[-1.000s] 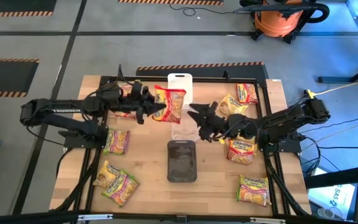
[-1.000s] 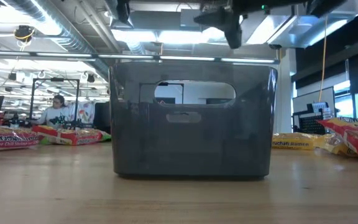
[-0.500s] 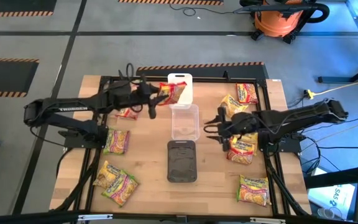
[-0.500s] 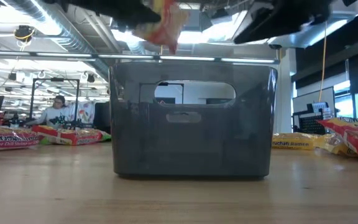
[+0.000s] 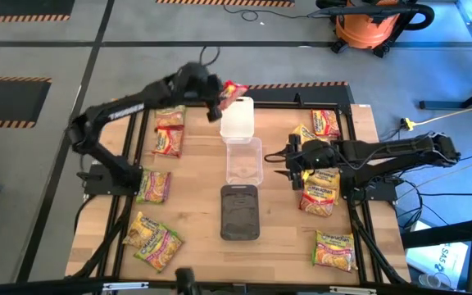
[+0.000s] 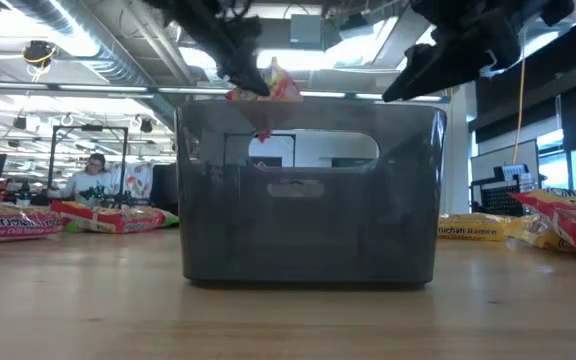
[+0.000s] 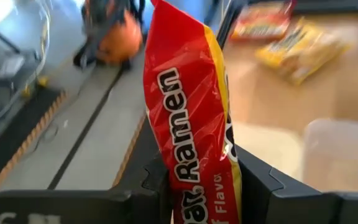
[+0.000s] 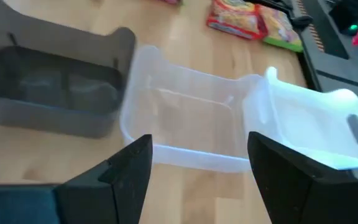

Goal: Sort Maruchan noodles
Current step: Put the red noodle pack into the white bin

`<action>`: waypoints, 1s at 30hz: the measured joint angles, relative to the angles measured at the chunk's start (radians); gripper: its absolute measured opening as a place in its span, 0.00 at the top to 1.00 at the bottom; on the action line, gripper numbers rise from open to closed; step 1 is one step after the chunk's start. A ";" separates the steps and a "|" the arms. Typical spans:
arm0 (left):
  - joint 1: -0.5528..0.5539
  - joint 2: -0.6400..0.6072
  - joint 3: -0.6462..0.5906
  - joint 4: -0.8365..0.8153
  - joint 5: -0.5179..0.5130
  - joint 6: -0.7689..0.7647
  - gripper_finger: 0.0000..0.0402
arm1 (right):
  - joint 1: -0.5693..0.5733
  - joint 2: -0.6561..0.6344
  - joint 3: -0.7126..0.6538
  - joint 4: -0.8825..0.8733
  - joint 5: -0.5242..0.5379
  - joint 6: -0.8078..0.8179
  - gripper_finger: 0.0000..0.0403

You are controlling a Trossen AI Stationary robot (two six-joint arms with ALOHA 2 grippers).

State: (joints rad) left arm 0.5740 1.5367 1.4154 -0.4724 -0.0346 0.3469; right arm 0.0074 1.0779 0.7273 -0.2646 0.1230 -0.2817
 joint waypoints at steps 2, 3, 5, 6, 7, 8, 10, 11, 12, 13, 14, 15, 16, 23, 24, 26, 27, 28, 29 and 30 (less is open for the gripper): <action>0.028 0.076 0.116 -0.109 -0.007 0.024 0.72 | -0.026 0.000 0.000 -0.034 0.000 0.000 0.39; 0.038 0.111 0.170 -0.155 -0.018 0.029 0.72 | -0.039 0.000 0.000 -0.057 0.000 0.006 0.39; 0.057 0.174 0.268 -0.214 -0.019 0.048 0.72 | -0.067 0.000 0.000 -0.106 0.017 0.026 0.39; 0.064 0.200 0.309 -0.239 -0.016 0.069 0.72 | -0.079 0.000 0.000 -0.131 0.029 0.042 0.39; 0.069 0.227 0.347 -0.258 -0.003 0.091 0.72 | -0.091 0.000 -0.002 -0.145 0.039 0.059 0.39; 0.075 0.255 0.381 -0.272 0.011 0.112 0.72 | -0.103 0.000 -0.008 -0.149 0.044 0.071 0.39; 0.082 0.309 0.439 -0.308 0.034 0.158 0.72 | -0.122 0.000 -0.034 -0.148 0.043 0.099 0.39; 0.082 0.334 0.467 -0.330 0.036 0.180 0.72 | -0.129 0.000 -0.049 -0.151 0.043 0.113 0.39; 0.082 0.359 0.493 -0.350 0.036 0.198 0.72 | -0.137 0.000 -0.062 -0.151 0.043 0.123 0.39; 0.084 0.384 0.517 -0.372 0.033 0.211 0.72 | -0.142 0.000 -0.076 -0.149 0.043 0.137 0.39; 0.085 0.404 0.538 -0.397 0.026 0.214 0.72 | -0.148 0.000 -0.092 -0.145 0.043 0.149 0.39; 0.086 0.423 0.555 -0.416 0.014 0.214 0.72 | -0.148 0.000 -0.108 -0.144 0.043 0.163 0.39; 0.087 0.441 0.566 -0.418 0.002 0.212 0.72 | -0.148 0.000 -0.123 -0.137 0.043 0.174 0.39; 0.087 0.527 0.582 -0.429 0.039 0.269 0.72 | -0.146 0.000 -0.195 -0.055 0.034 0.237 0.39; 0.089 0.537 0.582 -0.435 0.034 0.277 0.72 | -0.146 0.000 -0.200 -0.041 0.034 0.243 0.39; 0.092 0.552 0.582 -0.424 0.038 0.292 0.72 | -0.146 0.000 -0.207 -0.021 0.034 0.251 0.39; 0.094 0.556 0.582 -0.417 0.052 0.301 0.72 | -0.145 0.000 -0.209 -0.014 0.034 0.251 0.39; 0.094 0.561 0.582 -0.420 0.058 0.312 0.72 | -0.145 0.000 -0.211 -0.005 0.034 0.251 0.39; 0.093 0.568 0.583 -0.425 0.064 0.323 0.72 | -0.145 0.000 -0.214 0.004 0.034 0.251 0.39; 0.092 0.578 0.583 -0.429 0.068 0.334 0.72 | -0.145 0.000 -0.216 0.006 0.034 0.251 0.39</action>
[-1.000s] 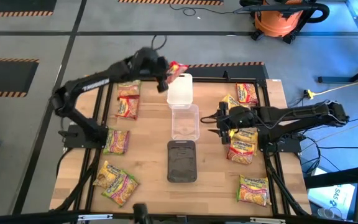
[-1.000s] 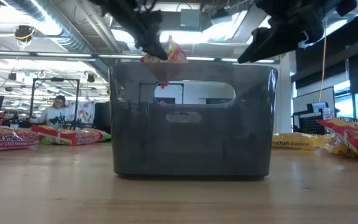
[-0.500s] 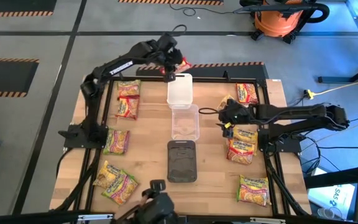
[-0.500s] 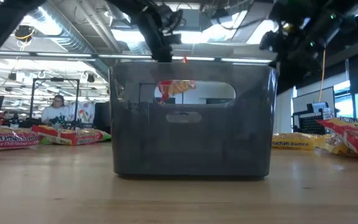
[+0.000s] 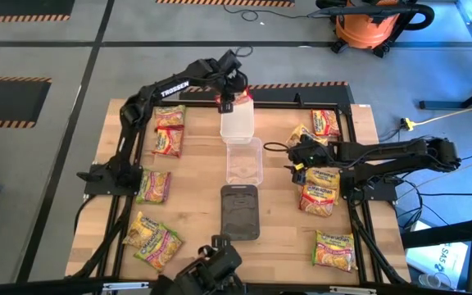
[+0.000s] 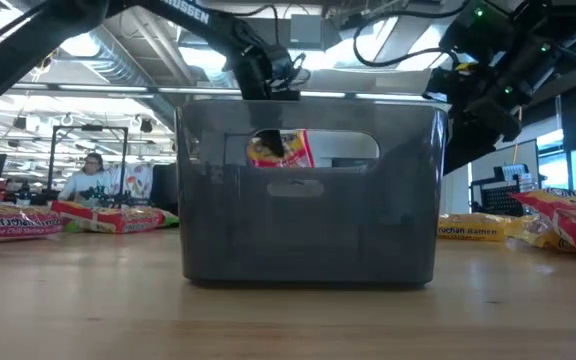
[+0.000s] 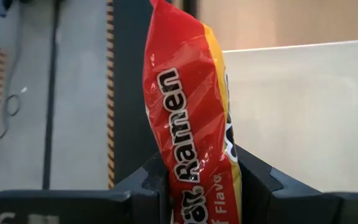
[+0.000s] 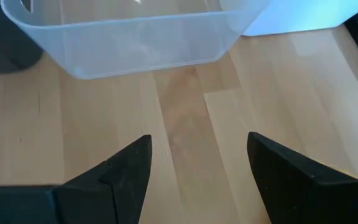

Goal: Sort Maruchan noodles
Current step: Put the red noodle pack into the white bin

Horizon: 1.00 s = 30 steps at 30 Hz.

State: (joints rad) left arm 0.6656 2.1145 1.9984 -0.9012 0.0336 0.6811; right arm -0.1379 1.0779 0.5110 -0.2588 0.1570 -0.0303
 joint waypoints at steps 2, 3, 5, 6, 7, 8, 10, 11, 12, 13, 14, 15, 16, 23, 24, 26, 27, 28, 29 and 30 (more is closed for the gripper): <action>-0.001 0.018 -0.001 -0.011 0.005 0.014 0.72 | 0.000 0.000 -0.005 0.001 0.000 0.002 0.39; 0.000 0.024 -0.001 -0.010 0.010 0.020 0.72 | 0.000 0.000 -0.007 0.006 0.000 0.003 0.39; 0.006 0.027 -0.001 -0.005 0.018 0.035 0.72 | 0.000 0.000 -0.015 0.024 0.000 0.003 0.39; 0.008 0.030 0.000 -0.004 0.026 0.040 0.72 | 0.000 0.000 -0.019 0.029 0.000 0.003 0.39; 0.008 0.035 0.000 -0.001 0.027 0.048 0.72 | 0.000 0.000 -0.022 0.032 0.000 0.003 0.39; 0.008 0.042 0.000 0.000 0.027 0.055 0.72 | 0.000 0.000 -0.022 0.032 0.000 0.003 0.39; 0.007 0.055 0.000 -0.005 0.025 0.063 0.72 | 0.000 0.000 -0.022 0.032 0.000 0.006 0.39; 0.006 0.057 0.000 -0.006 0.022 0.064 0.72 | 0.000 0.000 -0.022 0.033 0.000 0.007 0.39; 0.006 0.059 0.000 -0.005 0.022 0.065 0.72 | 0.000 0.000 -0.022 0.033 0.000 0.008 0.39; 0.007 0.060 0.000 -0.003 0.022 0.065 0.72 | 0.000 0.000 -0.022 0.034 0.000 0.008 0.39; 0.008 0.065 0.000 0.002 0.019 0.066 0.72 | 0.000 0.000 -0.022 0.034 0.000 0.011 0.39; 0.009 0.072 0.000 0.010 0.018 0.066 0.72 | 0.000 0.000 -0.022 0.034 0.000 0.017 0.39; 0.009 0.078 0.000 0.010 0.017 0.065 0.72 | 0.000 0.000 -0.022 0.034 0.000 0.023 0.39; 0.009 0.134 -0.001 0.009 0.010 0.073 0.72 | 0.000 0.000 -0.022 0.034 -0.008 0.026 0.39; 0.009 0.139 -0.001 0.007 0.010 0.073 0.72 | 0.000 0.000 -0.022 0.034 -0.012 0.027 0.39; 0.008 0.142 -0.001 0.006 0.010 0.073 0.72 | 0.000 0.000 -0.022 0.034 -0.015 0.028 0.39; 0.008 0.143 -0.001 0.007 0.010 0.067 0.72 | 0.000 0.000 -0.022 0.034 -0.018 0.029 0.39; 0.008 0.144 -0.001 0.008 0.010 0.059 0.72 | 0.000 0.000 -0.022 0.034 -0.019 0.029 0.39; 0.008 0.145 -0.001 0.008 0.009 0.058 0.72 | 0.000 0.000 -0.022 0.034 -0.019 0.029 0.39; 0.008 0.146 -0.001 0.009 0.009 0.062 0.71 | 0.000 0.000 -0.022 0.034 -0.019 0.029 0.39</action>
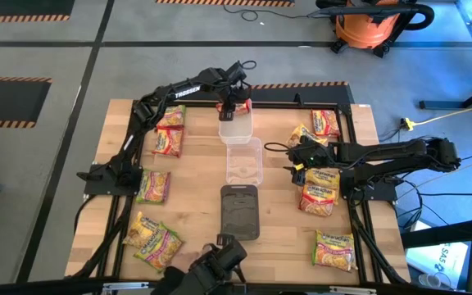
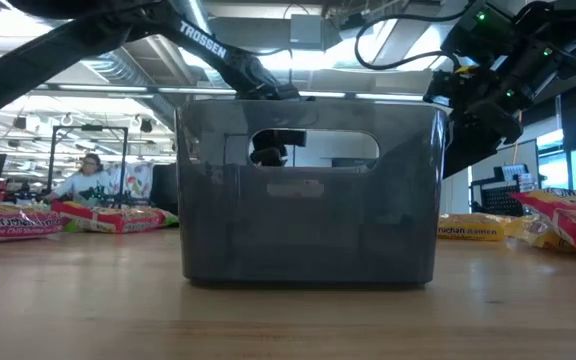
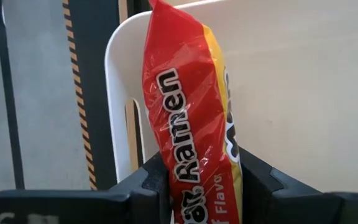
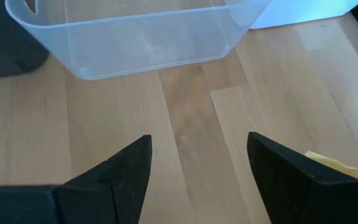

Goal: Sort Maruchan noodles
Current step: Put the red noodle pack into the white bin

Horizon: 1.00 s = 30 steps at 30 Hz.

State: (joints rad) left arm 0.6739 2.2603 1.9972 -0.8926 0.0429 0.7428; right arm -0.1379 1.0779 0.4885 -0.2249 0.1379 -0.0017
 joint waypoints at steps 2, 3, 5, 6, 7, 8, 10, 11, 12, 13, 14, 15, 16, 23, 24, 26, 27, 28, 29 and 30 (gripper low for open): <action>0.000 0.000 0.000 0.008 0.000 0.001 0.70 | 0.000 0.000 0.000 0.000 0.000 0.000 0.39; 0.000 0.000 0.000 0.013 0.000 0.001 0.68 | 0.000 0.000 0.000 0.000 0.000 0.000 0.39; 0.004 0.000 0.000 0.014 0.000 0.001 0.66 | 0.000 0.000 0.000 0.000 0.000 -0.001 0.39; 0.004 0.000 0.000 0.014 0.000 0.000 0.65 | 0.000 0.000 0.000 0.000 0.000 -0.001 0.39; 0.005 0.000 0.000 0.015 0.000 0.001 0.64 | 0.000 0.000 0.000 0.000 0.000 -0.002 0.39; 0.005 0.000 0.000 0.015 0.000 0.001 0.63 | 0.000 0.000 0.000 0.000 0.000 -0.002 0.39; 0.005 0.000 0.000 0.019 0.000 0.001 0.63 | 0.000 0.000 0.000 0.000 0.000 -0.002 0.39; 0.005 0.000 0.000 0.022 -0.001 0.001 0.63 | 0.000 0.000 0.000 0.000 0.000 -0.002 0.39; 0.005 0.000 0.000 0.026 -0.002 0.001 0.63 | 0.000 0.000 0.000 0.000 0.000 -0.002 0.39; 0.005 0.000 0.000 0.029 -0.003 0.001 0.63 | 0.000 0.000 0.000 0.000 0.000 -0.002 0.39; 0.004 0.000 0.000 0.036 -0.013 0.001 0.63 | 0.000 0.000 0.000 0.000 0.000 -0.002 0.39; 0.004 0.000 0.000 0.046 -0.030 -0.004 0.63 | 0.000 0.000 0.000 0.000 0.000 -0.002 0.39; 0.004 0.000 0.000 0.058 -0.049 -0.008 0.63 | 0.000 0.000 0.000 0.000 0.000 -0.002 0.39; -0.003 0.000 0.031 0.029 -0.096 -0.024 0.62 | 0.000 0.000 0.000 0.000 0.000 -0.002 0.39; -0.003 0.000 0.037 0.033 -0.099 -0.027 0.62 | 0.000 0.000 0.000 0.000 -0.001 -0.003 0.39; -0.004 0.000 0.047 0.031 -0.100 -0.027 0.62 | 0.000 0.000 0.000 0.001 -0.001 -0.003 0.39; -0.004 0.000 0.050 0.031 -0.100 -0.027 0.62 | 0.000 0.000 0.000 0.004 -0.001 -0.003 0.39; -0.002 0.000 0.051 0.035 -0.099 -0.027 0.62 | 0.000 0.000 0.000 0.007 -0.001 -0.003 0.39; 0.000 0.000 0.051 0.037 -0.093 -0.031 0.62 | 0.000 0.000 0.000 0.009 -0.001 -0.003 0.39; 0.001 0.000 0.051 0.037 -0.084 -0.035 0.62 | 0.000 0.000 0.000 0.010 -0.002 -0.003 0.39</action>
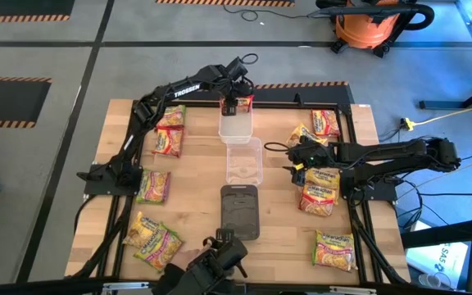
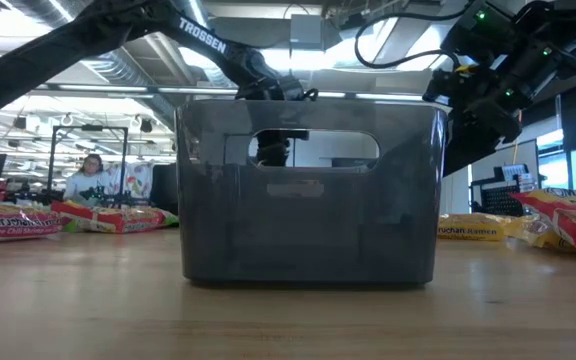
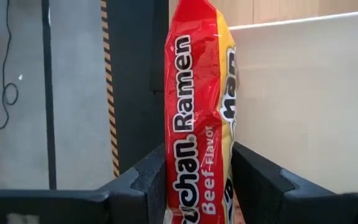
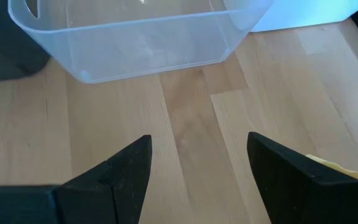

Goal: Sort Maruchan noodles
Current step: Put the red noodle pack into the white bin

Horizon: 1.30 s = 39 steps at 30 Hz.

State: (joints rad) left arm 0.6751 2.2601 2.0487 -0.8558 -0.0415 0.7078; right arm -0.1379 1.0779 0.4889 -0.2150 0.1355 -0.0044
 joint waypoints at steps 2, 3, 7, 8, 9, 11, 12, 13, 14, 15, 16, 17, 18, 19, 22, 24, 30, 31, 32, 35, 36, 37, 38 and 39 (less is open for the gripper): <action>0.006 0.000 0.000 -0.004 0.037 -0.021 0.62 | 0.000 0.000 0.000 0.003 -0.015 0.000 0.39; 0.010 0.000 0.000 -0.013 0.052 -0.031 0.62 | 0.000 0.000 0.000 0.006 -0.018 0.000 0.39; 0.027 0.000 -0.011 -0.030 0.064 -0.073 0.62 | 0.000 0.000 0.000 0.009 -0.024 0.000 0.39; 0.032 0.000 -0.013 -0.032 0.066 -0.077 0.62 | 0.000 0.000 0.000 0.009 -0.024 0.000 0.39; 0.036 0.000 -0.013 -0.031 0.066 -0.083 0.62 | 0.000 0.000 0.000 0.010 -0.024 0.000 0.39; 0.042 0.000 -0.013 -0.026 0.066 -0.098 0.62 | 0.000 0.000 0.000 0.010 -0.024 0.000 0.39; 0.042 0.000 -0.013 -0.023 0.067 -0.103 0.62 | 0.000 0.000 0.000 0.010 -0.024 0.000 0.39; 0.042 0.000 -0.013 -0.022 0.067 -0.104 0.62 | 0.000 0.000 0.000 0.010 -0.024 0.000 0.39; 0.042 0.000 -0.013 -0.022 0.067 -0.104 0.62 | 0.000 0.000 0.000 0.010 -0.024 0.000 0.39; 0.041 0.000 -0.013 -0.019 0.066 -0.105 0.62 | 0.000 0.000 0.000 0.010 -0.024 0.000 0.39; 0.039 0.000 -0.013 -0.016 0.065 -0.105 0.62 | 0.000 0.000 0.000 0.010 -0.025 0.000 0.39; 0.037 0.000 -0.013 -0.014 0.062 -0.104 0.62 | 0.000 0.000 0.000 0.010 -0.025 0.000 0.39; 0.034 0.000 -0.013 -0.010 0.059 -0.105 0.62 | 0.000 0.000 0.000 0.010 -0.025 0.000 0.39; 0.032 0.000 -0.013 -0.007 0.058 -0.106 0.62 | 0.000 0.000 0.000 0.010 -0.025 0.000 0.39; 0.027 0.000 -0.013 0.005 0.057 -0.116 0.62 | 0.000 0.000 0.000 0.010 -0.025 0.000 0.39; 0.026 0.000 -0.013 0.006 0.057 -0.123 0.62 | 0.000 0.000 0.000 0.010 -0.025 0.000 0.39; 0.029 0.000 -0.013 0.004 0.056 -0.149 0.62 | 0.000 0.000 0.000 0.011 -0.025 0.000 0.39; 0.029 0.000 -0.012 0.002 0.056 -0.149 0.62 | 0.000 0.000 0.000 0.011 -0.025 -0.001 0.39; 0.029 0.000 -0.005 -0.010 0.056 -0.151 0.62 | 0.000 0.000 0.000 0.012 -0.025 -0.003 0.39; 0.029 0.000 0.042 -0.051 0.056 -0.152 0.62 | 0.000 0.000 0.000 0.012 -0.025 -0.007 0.39; 0.028 0.000 0.067 -0.070 0.056 -0.155 0.62 | 0.000 0.000 0.000 0.011 -0.025 -0.011 0.39; 0.026 0.000 0.096 -0.100 0.055 -0.157 0.62 | 0.000 0.000 0.000 0.012 -0.025 -0.020 0.39; 0.027 0.000 0.128 -0.133 0.050 -0.164 0.62 | 0.000 0.000 0.000 0.012 -0.024 -0.025 0.39; 0.024 0.000 0.164 -0.162 0.039 -0.177 0.62 | 0.000 0.000 0.000 0.012 -0.024 -0.027 0.39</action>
State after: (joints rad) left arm 0.6993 2.2601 2.2125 -1.0179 -0.0022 0.5306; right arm -0.1375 1.0779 0.4889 -0.2031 0.1116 -0.0316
